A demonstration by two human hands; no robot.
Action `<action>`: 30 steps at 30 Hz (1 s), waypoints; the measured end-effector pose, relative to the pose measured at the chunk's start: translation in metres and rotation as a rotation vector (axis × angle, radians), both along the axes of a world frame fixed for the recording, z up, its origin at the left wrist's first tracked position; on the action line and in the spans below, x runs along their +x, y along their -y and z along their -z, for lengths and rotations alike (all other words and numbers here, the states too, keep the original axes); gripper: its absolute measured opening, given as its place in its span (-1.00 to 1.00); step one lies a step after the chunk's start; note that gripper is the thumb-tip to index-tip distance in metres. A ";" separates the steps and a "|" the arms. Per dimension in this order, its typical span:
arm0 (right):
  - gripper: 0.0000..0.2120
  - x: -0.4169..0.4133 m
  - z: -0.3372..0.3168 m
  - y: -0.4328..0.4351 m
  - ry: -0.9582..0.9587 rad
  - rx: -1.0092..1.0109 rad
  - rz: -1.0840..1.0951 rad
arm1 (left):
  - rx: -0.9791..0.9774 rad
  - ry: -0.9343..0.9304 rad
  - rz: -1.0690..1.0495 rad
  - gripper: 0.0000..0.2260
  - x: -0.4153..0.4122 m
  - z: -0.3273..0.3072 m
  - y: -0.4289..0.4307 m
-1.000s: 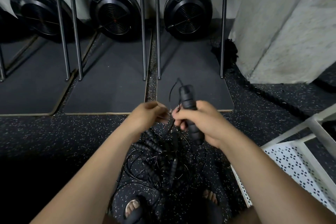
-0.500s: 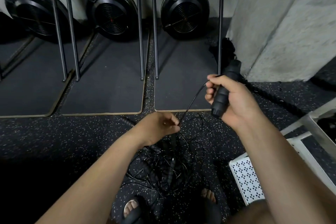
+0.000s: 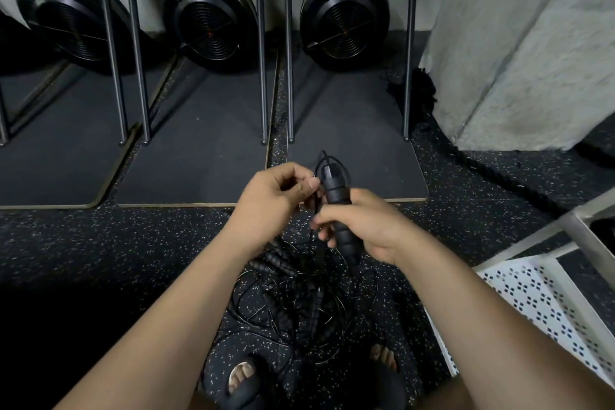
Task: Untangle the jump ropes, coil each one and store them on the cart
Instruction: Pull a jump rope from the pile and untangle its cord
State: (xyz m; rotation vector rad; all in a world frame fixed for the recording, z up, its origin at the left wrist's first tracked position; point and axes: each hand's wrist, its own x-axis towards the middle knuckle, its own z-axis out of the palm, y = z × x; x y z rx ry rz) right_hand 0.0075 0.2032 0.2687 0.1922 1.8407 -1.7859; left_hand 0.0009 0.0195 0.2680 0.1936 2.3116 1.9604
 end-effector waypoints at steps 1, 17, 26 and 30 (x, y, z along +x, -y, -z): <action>-0.82 -0.001 0.002 0.003 0.004 -0.015 0.006 | 0.034 -0.009 -0.015 -0.87 0.000 -0.002 0.001; -0.90 0.005 0.005 0.007 -0.043 0.171 -0.102 | 0.111 0.143 -0.273 -0.78 -0.011 0.009 0.012; -0.96 0.007 -0.057 -0.026 -0.210 -0.158 0.214 | -0.288 0.325 0.270 -0.70 0.001 0.025 0.000; -0.95 0.004 -0.067 -0.036 -0.241 -0.265 0.332 | -0.389 0.269 0.390 -0.92 0.005 0.038 -0.007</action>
